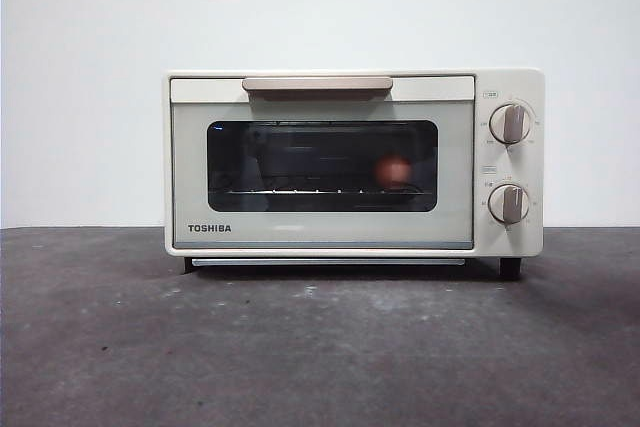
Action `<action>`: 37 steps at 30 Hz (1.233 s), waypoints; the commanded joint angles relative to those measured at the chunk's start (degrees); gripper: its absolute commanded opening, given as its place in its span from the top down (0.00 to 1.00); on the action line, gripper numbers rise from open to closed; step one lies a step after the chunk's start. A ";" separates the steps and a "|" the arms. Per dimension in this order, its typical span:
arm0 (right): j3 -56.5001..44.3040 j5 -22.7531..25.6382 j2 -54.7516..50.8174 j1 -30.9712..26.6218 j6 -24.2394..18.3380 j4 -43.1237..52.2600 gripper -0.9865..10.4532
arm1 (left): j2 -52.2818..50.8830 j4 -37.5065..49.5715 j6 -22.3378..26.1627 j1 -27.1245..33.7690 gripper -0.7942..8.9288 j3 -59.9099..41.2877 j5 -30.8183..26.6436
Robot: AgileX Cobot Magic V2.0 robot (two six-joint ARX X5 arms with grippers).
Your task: Eggoven
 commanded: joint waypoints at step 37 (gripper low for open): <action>-22.27 -1.66 -29.24 -34.51 -12.44 11.04 0.91 | -0.11 -2.01 -0.55 0.17 0.91 -0.66 -0.17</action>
